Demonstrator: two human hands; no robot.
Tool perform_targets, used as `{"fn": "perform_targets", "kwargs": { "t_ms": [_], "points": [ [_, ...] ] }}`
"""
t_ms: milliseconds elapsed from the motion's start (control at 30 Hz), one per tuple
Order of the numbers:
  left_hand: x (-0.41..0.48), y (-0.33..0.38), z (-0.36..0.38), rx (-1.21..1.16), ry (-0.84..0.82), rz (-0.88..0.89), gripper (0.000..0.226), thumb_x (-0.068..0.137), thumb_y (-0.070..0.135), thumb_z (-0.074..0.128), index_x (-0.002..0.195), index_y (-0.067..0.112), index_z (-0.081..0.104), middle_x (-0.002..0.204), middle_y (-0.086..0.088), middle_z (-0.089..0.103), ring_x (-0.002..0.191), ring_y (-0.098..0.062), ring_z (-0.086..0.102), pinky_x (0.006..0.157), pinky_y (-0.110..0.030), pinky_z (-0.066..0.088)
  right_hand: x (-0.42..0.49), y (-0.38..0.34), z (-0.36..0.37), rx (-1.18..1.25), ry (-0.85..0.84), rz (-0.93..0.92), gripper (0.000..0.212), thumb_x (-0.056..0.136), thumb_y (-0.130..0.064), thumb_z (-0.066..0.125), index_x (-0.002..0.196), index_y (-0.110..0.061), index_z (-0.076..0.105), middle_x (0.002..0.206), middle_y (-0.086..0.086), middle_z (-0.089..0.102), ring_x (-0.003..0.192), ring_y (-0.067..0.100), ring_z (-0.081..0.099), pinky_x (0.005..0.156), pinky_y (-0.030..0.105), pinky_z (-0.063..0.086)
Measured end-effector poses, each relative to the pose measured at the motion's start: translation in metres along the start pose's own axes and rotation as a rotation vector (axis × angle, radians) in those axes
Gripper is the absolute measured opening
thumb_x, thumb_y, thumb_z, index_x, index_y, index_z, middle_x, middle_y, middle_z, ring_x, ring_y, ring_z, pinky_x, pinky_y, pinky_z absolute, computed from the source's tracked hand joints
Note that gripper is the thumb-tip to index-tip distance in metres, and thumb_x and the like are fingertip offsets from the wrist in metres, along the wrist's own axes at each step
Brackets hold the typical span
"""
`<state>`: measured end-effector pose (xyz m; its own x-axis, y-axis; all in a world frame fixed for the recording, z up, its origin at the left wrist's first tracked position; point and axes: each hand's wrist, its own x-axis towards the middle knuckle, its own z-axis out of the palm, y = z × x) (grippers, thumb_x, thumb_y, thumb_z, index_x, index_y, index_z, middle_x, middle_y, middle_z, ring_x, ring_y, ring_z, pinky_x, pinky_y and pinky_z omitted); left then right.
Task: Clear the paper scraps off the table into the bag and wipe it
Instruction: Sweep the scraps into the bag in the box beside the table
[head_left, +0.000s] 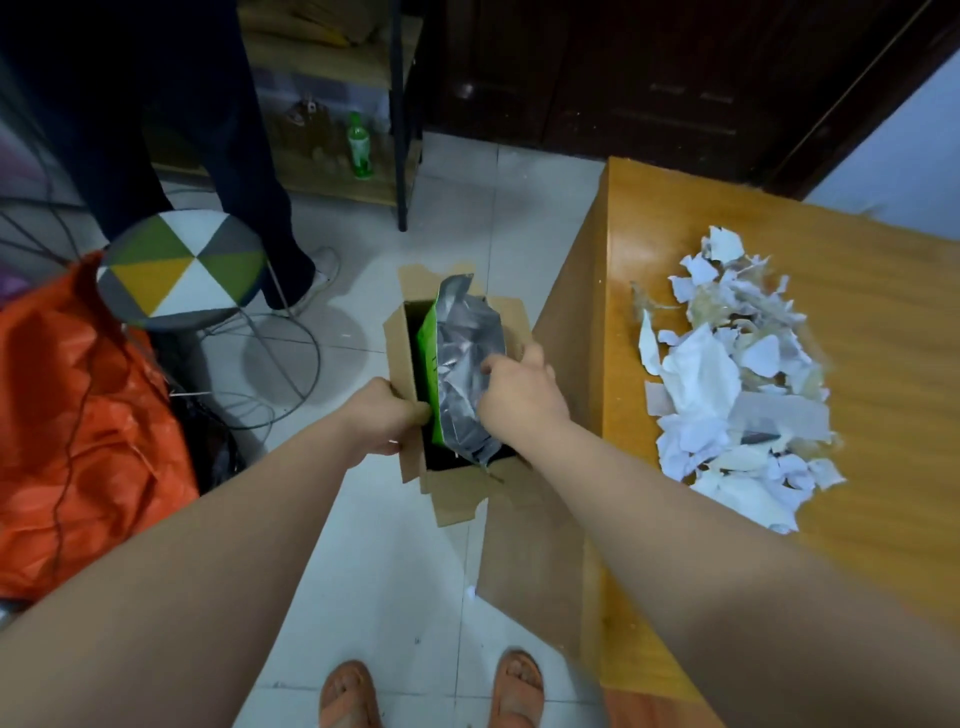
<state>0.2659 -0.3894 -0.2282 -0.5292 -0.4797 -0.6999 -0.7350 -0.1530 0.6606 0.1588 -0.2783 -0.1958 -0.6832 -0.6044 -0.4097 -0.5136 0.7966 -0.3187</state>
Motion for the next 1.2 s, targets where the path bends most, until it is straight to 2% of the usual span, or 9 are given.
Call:
{"fn": "perform_targets", "kwargs": {
  "t_ms": [133,267,367,467,667,800,933,1033,1200],
  "points": [
    [-0.003,0.001,0.014,0.070,0.006,-0.033,0.016,0.086,0.011,0.063,0.079,0.008,0.049,0.090,-0.016,0.053,0.078,-0.028,0.050,0.056,-0.026,0.042,-0.017,0.000,-0.002,0.073,-0.005,-0.057,0.046,0.089,-0.007,0.047,0.134,-0.020,0.044,0.148,0.009,0.017,0.123,0.031,0.038,0.093,0.038,0.046],
    [-0.005,0.001,0.019,0.114,0.082,-0.057,0.035,0.074,0.018,0.070,0.099,-0.002,0.055,0.088,-0.017,0.058,0.072,-0.029,0.055,0.057,-0.031,0.046,-0.024,0.011,-0.005,0.046,-0.012,-0.045,0.045,0.091,-0.013,0.051,0.134,-0.017,0.043,0.152,0.008,0.010,0.131,0.030,0.030,0.104,0.039,0.039],
    [-0.009,0.002,0.017,0.181,0.139,-0.058,0.055,0.067,0.025,0.072,0.111,0.002,0.050,0.100,-0.019,0.061,0.086,-0.034,0.062,0.067,-0.038,0.057,-0.027,0.018,-0.007,0.082,0.033,-0.110,0.053,0.091,-0.016,0.052,0.141,-0.019,0.035,0.153,0.008,0.015,0.135,0.028,0.032,0.106,0.036,0.038],
    [-0.018,0.004,0.018,0.266,0.256,-0.040,0.058,0.070,0.024,0.069,0.117,0.003,0.044,0.116,-0.021,0.054,0.101,-0.037,0.057,0.081,-0.039,0.051,-0.038,0.020,-0.013,0.229,0.142,-0.168,0.054,0.093,-0.017,0.047,0.144,-0.023,0.029,0.145,0.007,0.036,0.123,0.025,0.048,0.099,0.036,0.045],
    [-0.025,0.006,0.028,0.290,0.362,0.006,0.062,0.079,0.019,0.068,0.130,0.002,0.036,0.131,-0.022,0.041,0.116,-0.040,0.049,0.092,-0.041,0.041,-0.066,0.033,-0.027,0.267,0.418,-0.313,0.027,0.092,-0.011,0.047,0.114,-0.014,0.062,0.116,-0.001,0.059,0.109,0.013,0.052,0.085,0.011,0.032],
    [-0.024,0.006,0.033,0.384,0.334,0.041,0.057,0.080,0.019,0.067,0.128,0.004,0.039,0.129,-0.023,0.044,0.115,-0.040,0.050,0.087,-0.039,0.040,-0.091,0.065,-0.032,0.323,0.631,-0.137,0.026,0.089,-0.009,0.049,0.109,-0.017,0.064,0.115,-0.004,0.059,0.115,0.012,0.046,0.096,0.016,0.030],
    [-0.023,0.005,0.039,0.469,0.312,0.068,0.052,0.079,0.019,0.064,0.124,0.007,0.042,0.125,-0.022,0.046,0.114,-0.040,0.050,0.092,-0.043,0.043,-0.113,0.101,-0.020,0.207,0.860,0.172,0.046,0.085,-0.017,0.053,0.130,-0.018,0.050,0.129,0.003,0.055,0.129,0.026,0.041,0.113,0.047,0.013],
    [-0.024,0.008,0.045,0.486,0.311,0.069,0.048,0.079,0.019,0.061,0.122,0.009,0.044,0.122,-0.019,0.046,0.111,-0.039,0.052,0.088,-0.042,0.044,-0.121,0.116,-0.009,0.219,0.736,0.418,0.066,0.089,-0.027,0.055,0.147,-0.028,0.023,0.155,0.001,0.024,0.145,0.024,0.014,0.112,0.055,-0.005],
    [-0.021,0.013,0.048,0.450,0.286,0.069,0.040,0.079,0.017,0.057,0.118,0.007,0.048,0.122,-0.020,0.049,0.105,-0.036,0.052,0.080,-0.035,0.039,-0.119,0.118,-0.003,0.346,0.643,0.496,0.067,0.092,-0.042,0.049,0.149,-0.033,0.014,0.159,0.009,0.002,0.145,0.031,0.005,0.116,0.049,0.000]
  ]
}}
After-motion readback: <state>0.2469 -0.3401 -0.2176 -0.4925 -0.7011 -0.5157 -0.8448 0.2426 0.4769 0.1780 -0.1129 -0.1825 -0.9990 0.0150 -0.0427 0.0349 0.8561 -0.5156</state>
